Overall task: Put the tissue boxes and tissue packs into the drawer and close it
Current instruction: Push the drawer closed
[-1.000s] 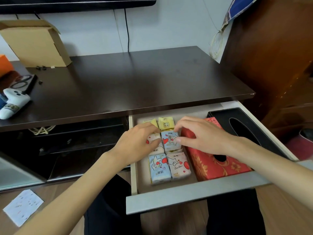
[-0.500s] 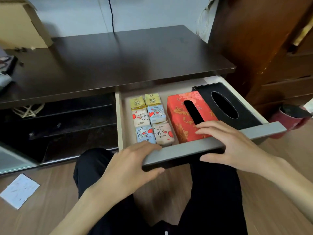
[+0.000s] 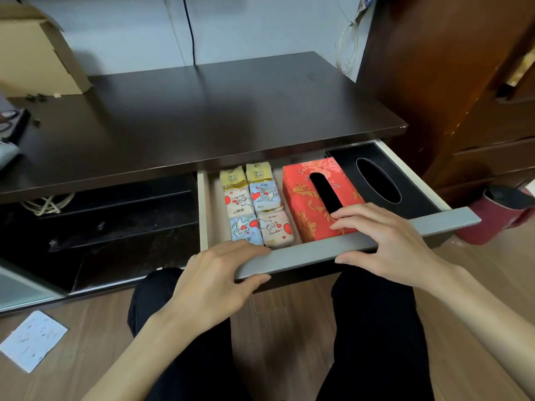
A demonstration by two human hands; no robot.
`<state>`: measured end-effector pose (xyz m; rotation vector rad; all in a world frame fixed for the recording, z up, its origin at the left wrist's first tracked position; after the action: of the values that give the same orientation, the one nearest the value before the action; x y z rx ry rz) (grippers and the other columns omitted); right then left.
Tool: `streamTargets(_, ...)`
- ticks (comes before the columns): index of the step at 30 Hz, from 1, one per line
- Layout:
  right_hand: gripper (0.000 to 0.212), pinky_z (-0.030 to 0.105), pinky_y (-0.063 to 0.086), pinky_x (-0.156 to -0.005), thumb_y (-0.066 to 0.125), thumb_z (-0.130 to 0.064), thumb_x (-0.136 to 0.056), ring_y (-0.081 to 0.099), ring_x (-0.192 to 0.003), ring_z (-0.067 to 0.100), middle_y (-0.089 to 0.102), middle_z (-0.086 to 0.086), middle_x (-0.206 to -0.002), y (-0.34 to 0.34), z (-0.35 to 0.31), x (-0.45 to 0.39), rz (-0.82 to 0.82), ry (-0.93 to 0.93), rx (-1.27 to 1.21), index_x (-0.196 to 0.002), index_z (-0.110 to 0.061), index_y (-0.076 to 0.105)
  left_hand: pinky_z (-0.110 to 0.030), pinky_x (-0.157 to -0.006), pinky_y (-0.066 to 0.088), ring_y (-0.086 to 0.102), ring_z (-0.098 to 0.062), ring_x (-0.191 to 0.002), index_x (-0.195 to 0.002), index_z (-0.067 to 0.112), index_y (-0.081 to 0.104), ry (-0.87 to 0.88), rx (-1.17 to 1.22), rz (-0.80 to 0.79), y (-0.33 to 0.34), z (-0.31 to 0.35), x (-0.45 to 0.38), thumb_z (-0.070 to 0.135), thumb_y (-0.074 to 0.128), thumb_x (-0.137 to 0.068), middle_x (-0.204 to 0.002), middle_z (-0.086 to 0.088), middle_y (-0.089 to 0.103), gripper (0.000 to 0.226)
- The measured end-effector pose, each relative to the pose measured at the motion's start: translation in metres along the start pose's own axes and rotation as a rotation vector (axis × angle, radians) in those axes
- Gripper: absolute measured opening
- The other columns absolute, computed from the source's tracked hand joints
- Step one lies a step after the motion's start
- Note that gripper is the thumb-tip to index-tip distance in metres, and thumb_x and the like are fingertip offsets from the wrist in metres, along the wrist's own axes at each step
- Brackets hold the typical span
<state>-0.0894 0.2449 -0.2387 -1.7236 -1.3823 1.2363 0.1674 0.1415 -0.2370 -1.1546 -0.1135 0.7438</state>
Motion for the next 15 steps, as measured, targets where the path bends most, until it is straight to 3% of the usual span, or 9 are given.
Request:
streamTargets(7,0.058,0.015,0.039,-0.09,0.06,-0.073,-0.085,0.038,-0.128,-0.016,0.055,-0.023,-0.136,0.006,0.024,-0.05,0.056,-0.017,-0.021,-0.126,-0.032,0.065,-0.033,-0.078,0.057,0.059,-0.003,-0.109,-0.116,0.037,0.065,-0.004,-0.017,0.072,-0.004,-0.03,-0.041,0.047,0.075,-0.081,-0.112,0.018,0.069,0.038)
streamTargets(10,0.059,0.018,0.041,-0.09,0.06,-0.074,-0.085,0.047,-0.126,-0.006,0.06,-0.016,-0.134,0.009,0.032,-0.071,0.093,-0.03,-0.032,-0.122,-0.029,0.068,-0.033,-0.078,0.056,0.062,-0.007,-0.106,-0.112,0.034,0.069,-0.037,-0.023,0.12,-0.007,-0.045,-0.059,0.045,0.078,-0.079,-0.109,0.017,0.07,0.036)
streamTargets(15,0.047,0.03,0.051,-0.091,0.075,-0.057,-0.083,0.059,-0.117,0.009,0.067,-0.01,-0.125,0.011,0.041,-0.098,0.225,-0.041,-0.013,-0.112,-0.021,0.076,-0.024,-0.077,0.046,0.061,-0.008,-0.103,-0.108,0.031,0.071,-0.147,-0.038,0.226,-0.009,-0.069,-0.081,0.043,0.083,-0.074,-0.109,0.011,0.07,0.039)
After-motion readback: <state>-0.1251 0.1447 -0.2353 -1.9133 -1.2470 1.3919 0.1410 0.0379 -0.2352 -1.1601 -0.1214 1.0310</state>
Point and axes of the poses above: each hand's wrist, its own x-axis away from the middle knuckle, its own y-axis out of the palm, z = x × y, the point moved 7 cm from there along -x, towards the middle knuckle
